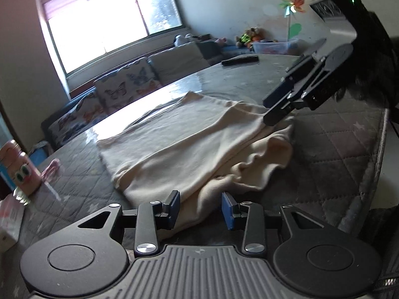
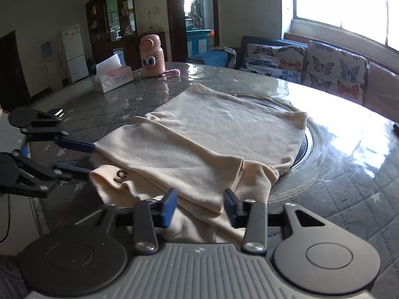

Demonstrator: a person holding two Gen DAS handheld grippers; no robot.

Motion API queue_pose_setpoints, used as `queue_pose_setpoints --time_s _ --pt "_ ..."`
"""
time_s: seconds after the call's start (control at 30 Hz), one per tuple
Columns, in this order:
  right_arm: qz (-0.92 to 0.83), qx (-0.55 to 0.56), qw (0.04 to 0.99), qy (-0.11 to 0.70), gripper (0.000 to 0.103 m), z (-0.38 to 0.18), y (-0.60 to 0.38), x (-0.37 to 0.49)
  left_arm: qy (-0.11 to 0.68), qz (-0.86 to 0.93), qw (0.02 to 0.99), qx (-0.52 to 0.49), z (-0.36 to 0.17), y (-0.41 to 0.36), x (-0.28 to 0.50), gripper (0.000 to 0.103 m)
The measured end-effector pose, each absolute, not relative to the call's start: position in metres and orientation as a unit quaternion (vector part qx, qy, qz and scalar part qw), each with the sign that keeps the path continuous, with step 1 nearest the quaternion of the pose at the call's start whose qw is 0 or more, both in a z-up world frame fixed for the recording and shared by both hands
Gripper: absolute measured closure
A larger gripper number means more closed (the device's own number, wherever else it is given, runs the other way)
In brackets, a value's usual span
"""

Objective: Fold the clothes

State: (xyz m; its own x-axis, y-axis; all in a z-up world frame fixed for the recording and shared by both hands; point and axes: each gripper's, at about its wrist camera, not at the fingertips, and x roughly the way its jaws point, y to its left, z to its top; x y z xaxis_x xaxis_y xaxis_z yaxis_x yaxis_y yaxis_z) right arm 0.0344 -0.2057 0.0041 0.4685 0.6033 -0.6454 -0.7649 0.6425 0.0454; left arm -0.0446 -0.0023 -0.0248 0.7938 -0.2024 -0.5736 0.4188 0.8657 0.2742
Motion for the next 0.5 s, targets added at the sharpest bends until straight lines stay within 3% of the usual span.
queue_pose_setpoints --time_s 0.1,0.23,0.3,0.4,0.5 --pt "0.411 -0.145 0.843 0.314 0.053 0.009 -0.209 0.028 0.26 -0.182 0.922 0.221 -0.031 -0.013 -0.043 0.066" --pt "0.419 -0.168 0.838 0.307 0.043 0.011 -0.212 0.019 0.252 -0.188 0.922 0.225 -0.033 -0.017 -0.04 0.087" --pt "0.425 -0.183 0.832 0.306 0.042 0.009 -0.211 0.013 0.249 -0.183 0.928 0.207 -0.027 -0.012 -0.035 0.092" --pt "0.436 -0.21 0.825 0.291 0.03 0.005 -0.206 0.005 0.246 -0.173 0.937 0.179 -0.015 -0.005 -0.022 0.094" --pt "0.443 -0.239 0.822 0.268 0.03 0.002 -0.196 0.0 0.25 -0.164 0.941 0.162 -0.006 -0.003 -0.006 0.094"
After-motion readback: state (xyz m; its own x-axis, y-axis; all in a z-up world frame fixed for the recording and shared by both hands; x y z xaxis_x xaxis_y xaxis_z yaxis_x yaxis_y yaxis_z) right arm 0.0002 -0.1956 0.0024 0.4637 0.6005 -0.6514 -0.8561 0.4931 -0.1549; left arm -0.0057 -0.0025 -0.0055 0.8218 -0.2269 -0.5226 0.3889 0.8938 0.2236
